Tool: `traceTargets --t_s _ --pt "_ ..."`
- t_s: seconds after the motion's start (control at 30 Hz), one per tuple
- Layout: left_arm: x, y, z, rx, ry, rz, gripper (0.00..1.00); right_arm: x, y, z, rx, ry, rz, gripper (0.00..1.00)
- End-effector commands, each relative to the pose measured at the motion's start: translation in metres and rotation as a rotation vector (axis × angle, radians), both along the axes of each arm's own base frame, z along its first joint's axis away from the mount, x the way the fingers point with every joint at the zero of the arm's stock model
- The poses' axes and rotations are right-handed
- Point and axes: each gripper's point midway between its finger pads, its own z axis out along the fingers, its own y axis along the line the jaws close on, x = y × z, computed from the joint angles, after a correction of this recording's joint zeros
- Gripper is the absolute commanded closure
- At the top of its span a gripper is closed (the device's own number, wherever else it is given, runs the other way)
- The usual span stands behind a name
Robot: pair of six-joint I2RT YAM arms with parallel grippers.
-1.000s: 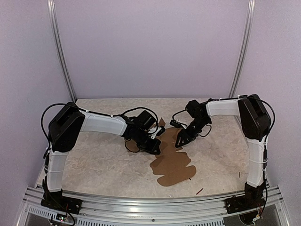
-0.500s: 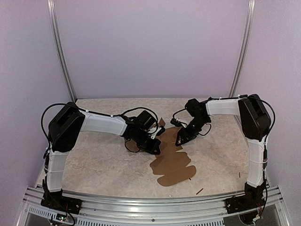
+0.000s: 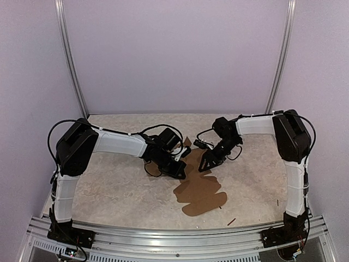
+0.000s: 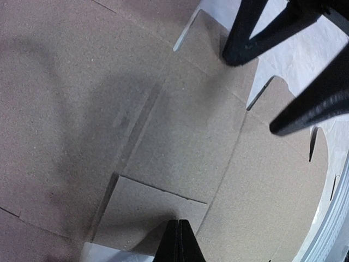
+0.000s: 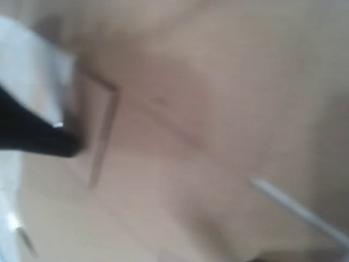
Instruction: Fold the paper box
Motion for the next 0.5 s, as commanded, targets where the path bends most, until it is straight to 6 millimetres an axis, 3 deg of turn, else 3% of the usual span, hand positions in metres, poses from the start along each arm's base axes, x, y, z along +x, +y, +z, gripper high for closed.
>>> traceTargets --t_s 0.0,0.1,0.2,0.47 --pt "-0.011 0.023 -0.048 0.125 0.072 0.015 1.00 -0.021 0.020 0.017 0.111 0.085 0.054 0.48" --pt "-0.012 0.023 -0.051 0.127 0.076 0.018 1.00 -0.022 0.028 0.036 0.179 0.077 0.063 0.49" --pt "-0.012 0.023 -0.052 0.126 0.074 0.016 1.00 -0.019 0.030 0.042 0.182 0.061 0.061 0.50" --pt "-0.012 0.023 -0.050 0.129 0.067 0.021 1.00 0.020 -0.023 0.029 -0.177 -0.210 -0.075 0.38"
